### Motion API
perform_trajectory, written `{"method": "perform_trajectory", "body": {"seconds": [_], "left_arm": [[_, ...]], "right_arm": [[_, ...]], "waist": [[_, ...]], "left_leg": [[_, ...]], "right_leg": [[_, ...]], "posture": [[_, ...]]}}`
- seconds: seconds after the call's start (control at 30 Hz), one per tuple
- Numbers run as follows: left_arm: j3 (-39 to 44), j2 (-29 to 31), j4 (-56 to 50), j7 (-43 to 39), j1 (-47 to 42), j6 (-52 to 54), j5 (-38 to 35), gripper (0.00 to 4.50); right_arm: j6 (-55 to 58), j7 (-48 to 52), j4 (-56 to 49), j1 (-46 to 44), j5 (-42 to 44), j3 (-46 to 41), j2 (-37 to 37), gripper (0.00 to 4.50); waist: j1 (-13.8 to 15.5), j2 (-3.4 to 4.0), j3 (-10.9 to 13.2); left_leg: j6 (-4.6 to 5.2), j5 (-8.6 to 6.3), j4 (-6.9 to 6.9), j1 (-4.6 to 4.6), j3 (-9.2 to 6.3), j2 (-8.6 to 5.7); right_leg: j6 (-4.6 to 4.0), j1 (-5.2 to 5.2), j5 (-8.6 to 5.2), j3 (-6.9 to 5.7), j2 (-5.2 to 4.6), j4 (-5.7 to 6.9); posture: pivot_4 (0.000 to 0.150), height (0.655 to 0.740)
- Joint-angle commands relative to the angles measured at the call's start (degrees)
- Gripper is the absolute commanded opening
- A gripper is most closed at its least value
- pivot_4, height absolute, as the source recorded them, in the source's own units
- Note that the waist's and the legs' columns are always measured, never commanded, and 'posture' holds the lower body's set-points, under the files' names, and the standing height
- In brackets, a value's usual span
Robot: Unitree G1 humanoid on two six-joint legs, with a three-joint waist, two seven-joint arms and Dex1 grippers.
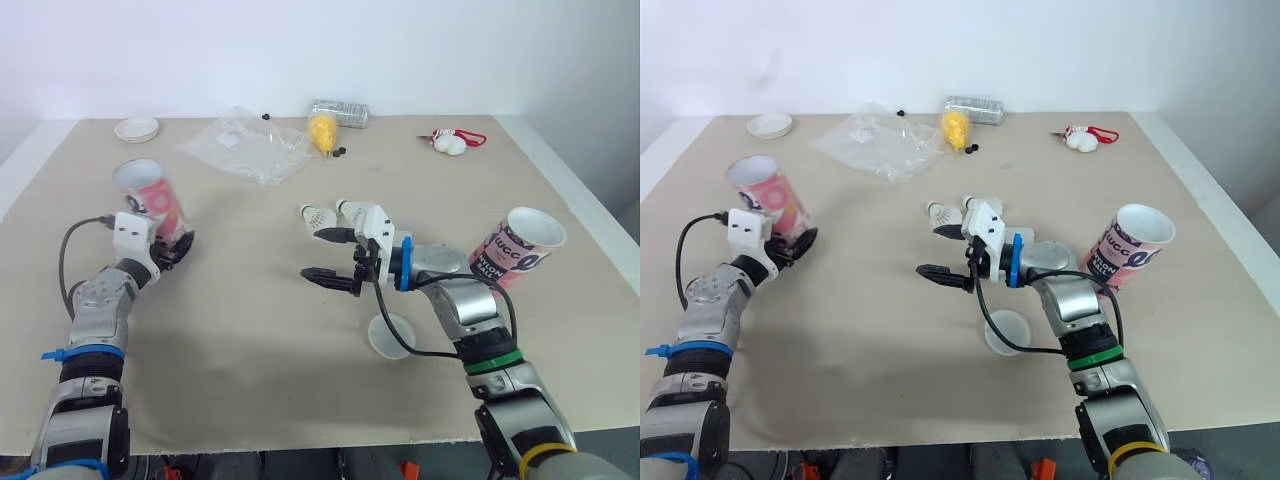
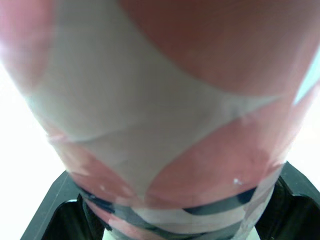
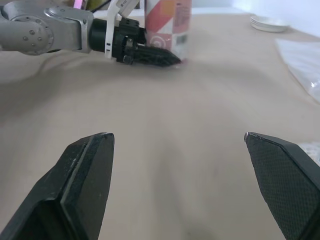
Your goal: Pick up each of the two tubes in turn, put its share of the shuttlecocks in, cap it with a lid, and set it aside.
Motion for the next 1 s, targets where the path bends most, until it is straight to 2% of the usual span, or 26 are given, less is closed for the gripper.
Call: {"method": "perform_trajectory", "body": {"seconds": [0.03, 0.1, 0.23, 0.33, 0.53, 0.8, 1.0], "left_arm": [[-5.98, 4.78, -10.59, -12.84, 0.61, 0.12, 0.21, 3.07], [-7.90, 6.07, -12.47, -16.30, 0.80, 0.91, 0.02, 3.07], [-15.63, 9.56, -15.39, -29.12, -0.35, 0.74, 1.78, 3.07], [-20.72, 10.72, -15.52, -37.96, -5.26, 4.30, 2.49, 3.07], [-27.58, 10.02, -11.43, -48.53, -13.70, 5.85, 5.56, 3.07], [-31.08, 7.04, -7.39, -51.26, -18.79, 4.67, 9.19, 3.07], [-30.29, 5.64, -8.42, -51.70, -19.17, 6.49, 8.71, 3.07]], "right_arm": [[2.45, -0.91, -7.36, 3.16, 3.26, -4.28, -2.78, 4.50], [3.41, -1.58, -9.44, 4.56, 3.88, -4.89, -3.55, 4.50], [5.54, -3.72, -14.77, 8.67, 5.10, -6.55, -4.94, 4.50], [6.36, -5.63, -17.06, 11.04, 5.63, -7.78, -5.26, 4.50], [7.24, -10.05, -18.56, 13.78, 4.83, -8.78, -5.59, 4.50], [16.21, -21.28, -26.00, 19.07, 5.57, -12.77, -5.58, 4.50], [24.92, -29.48, -30.96, 20.48, 7.73, -15.40, -3.66, 4.50]], "waist": [[0.01, 0.00, 0.00], [-0.07, 0.02, 0.01], [-0.48, 0.03, 0.02], [-0.25, -0.03, 0.05], [-0.14, -0.02, 0.05], [-0.12, -0.02, 0.05], [-0.11, -0.02, 0.05]], "left_leg": [[-0.04, 0.00, 0.00, -0.03, 0.00, 0.00], [-0.07, -0.01, 0.00, -0.02, 0.01, -0.02], [-0.06, -0.02, -0.04, 0.05, 0.00, 0.04], [-0.06, -0.02, -0.05, 0.02, -0.02, 0.08], [-0.04, -0.02, 0.04, -0.09, -0.02, 0.00], [0.07, -0.09, 0.03, -0.24, -0.07, 0.01], [0.08, -0.09, 0.09, -0.29, -0.08, 0.01]], "right_leg": [[-0.01, -0.01, 0.00, -0.01, -0.02, -0.02], [-0.04, -0.01, -0.03, -0.01, -0.05, -0.03], [-0.08, -0.03, -0.12, -0.01, 0.06, 0.01], [-0.11, -0.08, -0.13, -0.03, 0.10, 0.07], [-0.02, -0.08, -0.17, 0.02, 0.05, 0.02], [-0.07, -0.21, -0.26, -0.02, 0.08, 0.06], [-0.07, -0.25, -0.24, -0.02, 0.08, 0.10]], "posture": [[0.150, 0.7400], [0.150, 0.7400], [0.150, 0.7400], [0.150, 0.7400], [0.150, 0.7400], [0.150, 0.7400], [0.150, 0.7400]]}}
